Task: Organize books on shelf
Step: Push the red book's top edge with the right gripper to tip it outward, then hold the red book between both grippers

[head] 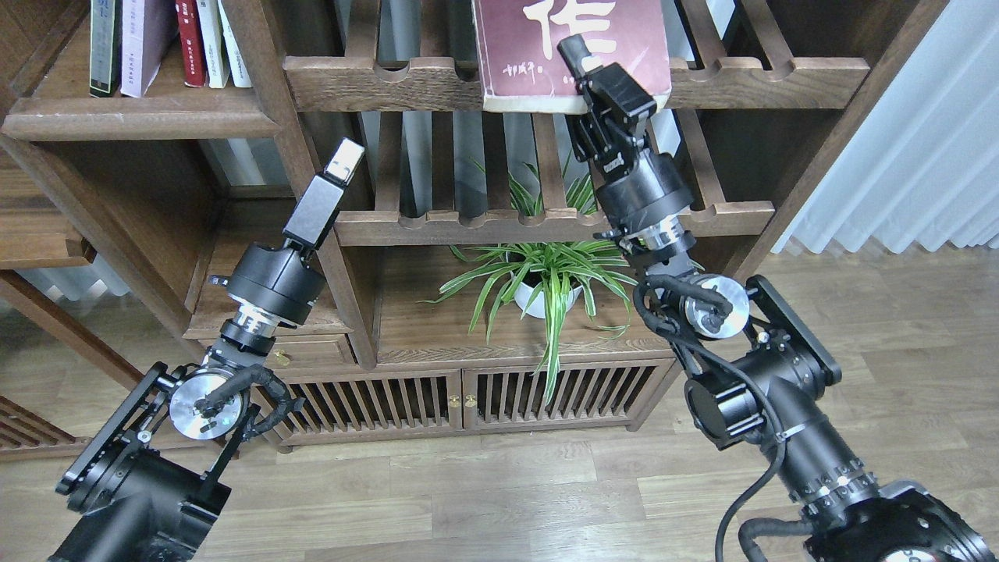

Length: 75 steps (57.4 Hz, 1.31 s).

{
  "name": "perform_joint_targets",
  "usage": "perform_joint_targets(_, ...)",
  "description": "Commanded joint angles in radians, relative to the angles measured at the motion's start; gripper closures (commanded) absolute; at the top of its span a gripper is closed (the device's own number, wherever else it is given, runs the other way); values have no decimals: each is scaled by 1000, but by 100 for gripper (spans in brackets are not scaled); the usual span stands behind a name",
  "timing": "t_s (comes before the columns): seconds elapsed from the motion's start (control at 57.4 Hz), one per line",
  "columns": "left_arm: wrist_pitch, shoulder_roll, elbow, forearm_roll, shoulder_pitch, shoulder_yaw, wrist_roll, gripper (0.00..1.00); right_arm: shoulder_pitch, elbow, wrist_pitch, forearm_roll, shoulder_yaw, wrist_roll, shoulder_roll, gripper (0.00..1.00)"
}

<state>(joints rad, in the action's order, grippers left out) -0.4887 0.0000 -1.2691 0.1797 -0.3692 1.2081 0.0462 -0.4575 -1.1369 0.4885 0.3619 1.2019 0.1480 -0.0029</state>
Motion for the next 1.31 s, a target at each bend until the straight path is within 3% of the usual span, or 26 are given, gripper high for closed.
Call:
perform_joint_targets(0.0, 0, 0, -3, -37, -2, 1, -12, 1, 34, -12, 0, 5, -5, 8, -2, 96)
perform_joint_targets(0.226, 0, 0, -19, -88, -11, -1, -19, 3, 118, -121, 0, 15, 4, 8, -12, 96)
perform_joint_targets(0.348, 0, 0, -21, -170, -19, -5, -81, 4, 157, -205, 0, 43, 4, 8, -34, 96)
perform_joint_targets(0.435, 0, 0, -21, -194, -19, -5, -100, 4, 187, -241, 0, 45, 1, 8, -55, 96)
perform_joint_targets(0.975, 0, 0, -46, -289, -24, -18, -89, 4, 451, -469, 0, 45, -2, 8, -158, 96)
perform_joint_targets(1.097, 0, 0, -55, -345, -25, -21, -103, 4, 502, -489, 0, 45, -2, 8, -187, 96)
perform_joint_targets(1.289, 0, 0, -78, -387, -25, -102, -112, 7, 560, -527, 0, 45, -4, 8, -198, 96)
